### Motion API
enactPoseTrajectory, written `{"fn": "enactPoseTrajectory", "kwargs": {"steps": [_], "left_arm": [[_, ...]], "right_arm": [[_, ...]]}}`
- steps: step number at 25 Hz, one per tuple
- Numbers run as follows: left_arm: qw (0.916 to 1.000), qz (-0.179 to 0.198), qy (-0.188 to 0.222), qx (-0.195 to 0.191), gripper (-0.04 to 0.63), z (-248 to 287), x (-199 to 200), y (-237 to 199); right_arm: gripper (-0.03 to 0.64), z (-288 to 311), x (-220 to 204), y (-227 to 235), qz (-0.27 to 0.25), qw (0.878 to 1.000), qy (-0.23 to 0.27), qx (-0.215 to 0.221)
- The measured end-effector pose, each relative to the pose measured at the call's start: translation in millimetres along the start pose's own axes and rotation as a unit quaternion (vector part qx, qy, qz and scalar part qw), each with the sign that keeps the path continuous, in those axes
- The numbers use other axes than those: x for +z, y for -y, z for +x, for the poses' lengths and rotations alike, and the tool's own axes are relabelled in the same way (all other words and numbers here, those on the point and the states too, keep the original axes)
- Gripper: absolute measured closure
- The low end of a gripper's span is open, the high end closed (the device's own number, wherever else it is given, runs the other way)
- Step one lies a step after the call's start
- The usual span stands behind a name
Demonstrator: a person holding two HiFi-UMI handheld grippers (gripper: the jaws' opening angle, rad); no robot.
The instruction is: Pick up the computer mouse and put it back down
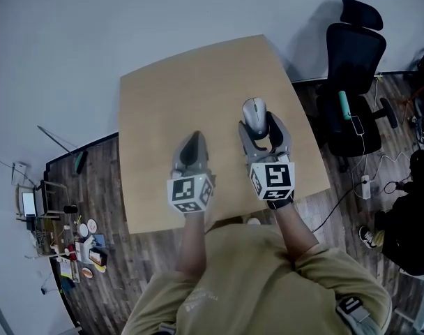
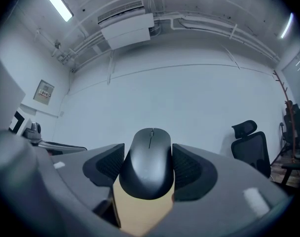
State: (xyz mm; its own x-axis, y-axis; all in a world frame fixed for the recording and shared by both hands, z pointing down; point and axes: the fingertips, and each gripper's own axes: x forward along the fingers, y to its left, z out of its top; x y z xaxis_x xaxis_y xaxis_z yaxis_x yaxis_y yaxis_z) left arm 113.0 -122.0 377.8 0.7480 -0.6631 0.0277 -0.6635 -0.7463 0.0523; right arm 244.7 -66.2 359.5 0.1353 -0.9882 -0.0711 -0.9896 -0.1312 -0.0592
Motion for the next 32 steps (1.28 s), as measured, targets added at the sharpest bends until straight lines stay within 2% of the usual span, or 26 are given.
{"fn": "enactPoseTrajectory", "kwargs": {"steps": [4,10,19,26,32], "left_arm": [[0.9999,-0.008,-0.013,0.004,0.597,-26.6,-1.7,14.4],[0.9991,-0.007,0.008,0.04,0.594,-68.0,-3.0,18.3],[0.9954,-0.007,-0.002,0.096,0.594,-118.7,-22.0,-2.1],[0.9893,-0.009,0.009,0.146,0.594,-136.1,-9.5,-65.3],[0.9807,-0.024,0.001,0.194,0.594,-163.2,-17.0,-131.8]], "right_arm": [[0.31,-27.7,4.9,-12.8,-0.003,1.0,0.006,0.015],[0.31,-56.2,-0.4,-30.7,0.005,0.999,0.002,0.042],[0.31,-69.9,-25.6,-82.1,0.022,0.994,-0.018,0.104],[0.31,-31.3,-30.8,-146.1,0.012,0.986,-0.029,0.162],[0.31,3.0,-57.8,-212.9,0.012,0.978,-0.067,0.199]]}}
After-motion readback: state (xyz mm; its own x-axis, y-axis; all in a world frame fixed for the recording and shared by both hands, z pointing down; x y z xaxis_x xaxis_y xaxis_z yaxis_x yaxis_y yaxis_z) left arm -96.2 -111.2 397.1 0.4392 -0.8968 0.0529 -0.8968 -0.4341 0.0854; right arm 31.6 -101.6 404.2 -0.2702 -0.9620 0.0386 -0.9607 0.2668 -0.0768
